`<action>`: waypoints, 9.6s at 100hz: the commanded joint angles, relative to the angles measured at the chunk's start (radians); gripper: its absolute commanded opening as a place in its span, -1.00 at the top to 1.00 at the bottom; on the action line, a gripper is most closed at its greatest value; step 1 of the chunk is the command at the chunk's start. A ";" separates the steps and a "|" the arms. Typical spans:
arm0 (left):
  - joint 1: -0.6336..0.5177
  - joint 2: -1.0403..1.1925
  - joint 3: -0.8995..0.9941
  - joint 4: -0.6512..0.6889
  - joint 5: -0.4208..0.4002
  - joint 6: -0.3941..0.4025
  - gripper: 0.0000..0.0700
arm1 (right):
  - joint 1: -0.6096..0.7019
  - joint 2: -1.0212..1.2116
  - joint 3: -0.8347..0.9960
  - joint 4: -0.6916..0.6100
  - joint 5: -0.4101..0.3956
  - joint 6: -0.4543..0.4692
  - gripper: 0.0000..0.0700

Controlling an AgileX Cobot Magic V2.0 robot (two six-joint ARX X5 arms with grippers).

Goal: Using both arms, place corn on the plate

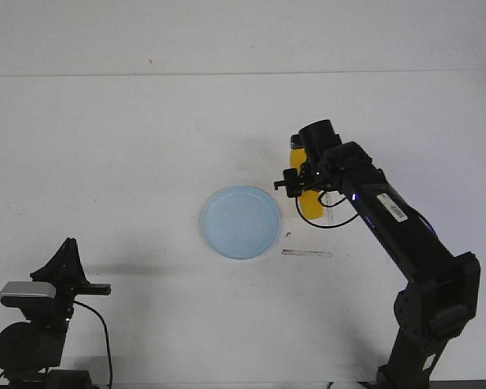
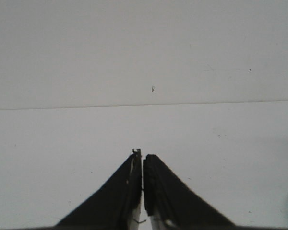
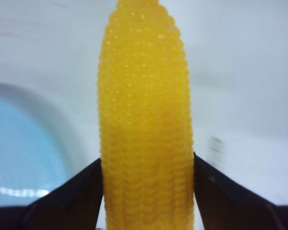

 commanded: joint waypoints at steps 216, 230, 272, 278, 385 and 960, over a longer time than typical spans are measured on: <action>0.000 0.003 0.002 0.013 -0.002 0.013 0.96 | 0.341 0.167 0.016 0.100 -0.027 -0.116 -0.44; 0.000 0.003 0.002 0.013 -0.002 0.013 0.96 | 0.341 0.151 0.017 0.105 -0.026 -0.124 -0.45; 0.000 0.003 0.002 0.013 -0.002 0.013 0.96 | 0.339 0.047 0.016 0.146 0.004 -0.134 -0.01; 0.000 0.003 0.002 0.013 -0.002 0.013 0.96 | 0.339 0.040 0.016 0.156 0.012 -0.153 0.28; 0.000 0.003 0.002 0.013 -0.002 0.013 0.96 | 0.066 -0.377 -0.504 0.556 0.038 -0.253 0.95; 0.000 -0.162 -0.319 0.114 0.001 0.024 0.96 | -0.324 -1.848 -1.572 1.010 -0.008 -0.219 0.96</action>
